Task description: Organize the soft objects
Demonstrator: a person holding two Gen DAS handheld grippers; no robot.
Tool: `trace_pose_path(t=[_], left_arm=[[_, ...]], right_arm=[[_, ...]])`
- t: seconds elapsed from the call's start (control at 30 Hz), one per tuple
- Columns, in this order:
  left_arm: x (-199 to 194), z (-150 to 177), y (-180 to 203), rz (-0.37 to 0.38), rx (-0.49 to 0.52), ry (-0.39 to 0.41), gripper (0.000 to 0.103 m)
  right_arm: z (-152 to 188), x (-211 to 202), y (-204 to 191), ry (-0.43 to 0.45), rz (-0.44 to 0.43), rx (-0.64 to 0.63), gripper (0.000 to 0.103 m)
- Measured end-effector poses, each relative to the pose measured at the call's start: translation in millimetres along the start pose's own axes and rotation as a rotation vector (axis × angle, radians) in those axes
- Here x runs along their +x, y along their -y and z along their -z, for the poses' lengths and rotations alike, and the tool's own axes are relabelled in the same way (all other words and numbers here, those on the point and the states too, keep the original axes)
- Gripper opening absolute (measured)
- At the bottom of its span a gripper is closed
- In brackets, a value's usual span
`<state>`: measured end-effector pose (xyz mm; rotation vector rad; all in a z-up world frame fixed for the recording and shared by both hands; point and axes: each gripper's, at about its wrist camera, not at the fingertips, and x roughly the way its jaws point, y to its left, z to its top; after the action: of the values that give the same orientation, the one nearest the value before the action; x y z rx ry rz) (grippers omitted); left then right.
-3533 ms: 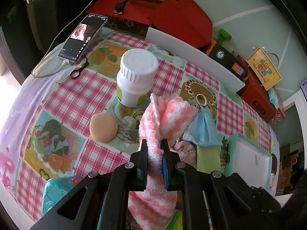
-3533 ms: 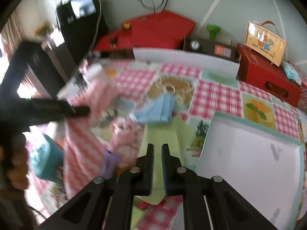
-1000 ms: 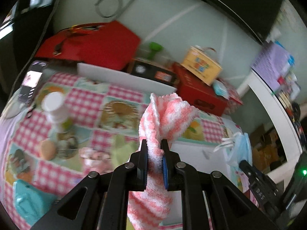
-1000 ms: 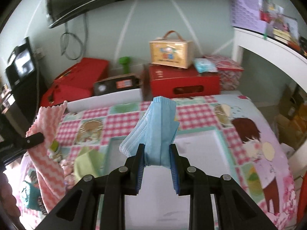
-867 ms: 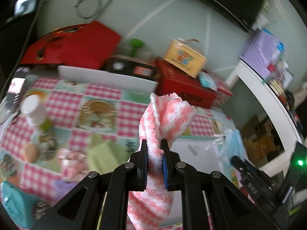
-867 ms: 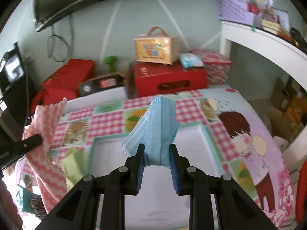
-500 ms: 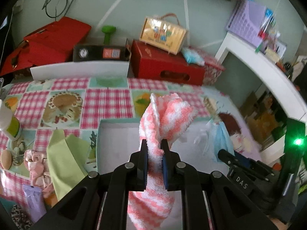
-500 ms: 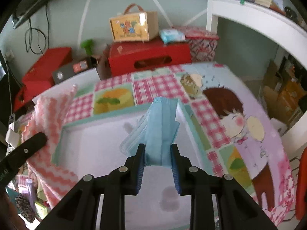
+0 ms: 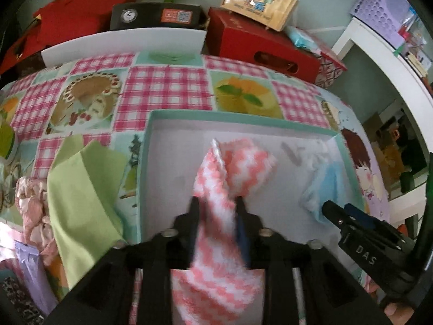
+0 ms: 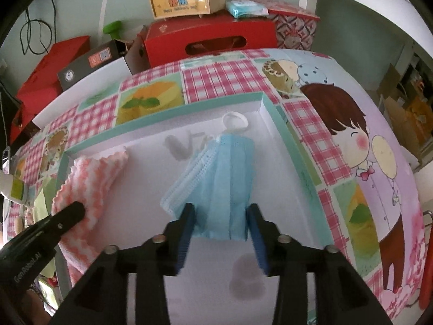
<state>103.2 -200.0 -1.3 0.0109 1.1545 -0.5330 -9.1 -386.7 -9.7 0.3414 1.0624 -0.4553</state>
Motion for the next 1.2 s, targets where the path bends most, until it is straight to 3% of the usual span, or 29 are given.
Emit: trace_pose_path(t=[0.03,0.13,0.27,0.33,0.43,0.53,1.2], left_arm=[[-0.3,0.4,-1.9,-0.009,-0.004,-0.003,0.055],[-2.9,1.2,-8.2,-0.012,-0.028,-0.01,0.072],[-5.1,-0.6,-15.5,0.04,-0.054,-0.028,0.077],[-7.8,-0.1,-17.8,0.075,-0.066,-0.031,0.084],[-12.8,1.5,-17.1,0.082,-0.059,-0.028,0.087],[-18.2,3.3,-15.5,0.102,-0.051,-0.025,0.095],[-47.8,2.8,-10.7,0.26,-0.076,-0.003,0.095]], right_arm=[[0.4,0.3,-1.0,-0.003,0.003,-0.004,0.053],[-0.6,0.0,-3.7,-0.005,0.019,-0.018,0.06],[-0.8,-4.7,-6.2,0.005,0.031,-0.025,0.072],[-1.6,-6.4,-5.9,0.011,0.037,-0.024,0.079],[-1.8,-9.4,-6.8,0.022,0.054,-0.031,0.088],[-1.4,-11.3,-8.3,0.02,0.068,-0.038,0.103],[-5.0,-43.0,-8.7,0.107,0.114,-0.033,0.103]])
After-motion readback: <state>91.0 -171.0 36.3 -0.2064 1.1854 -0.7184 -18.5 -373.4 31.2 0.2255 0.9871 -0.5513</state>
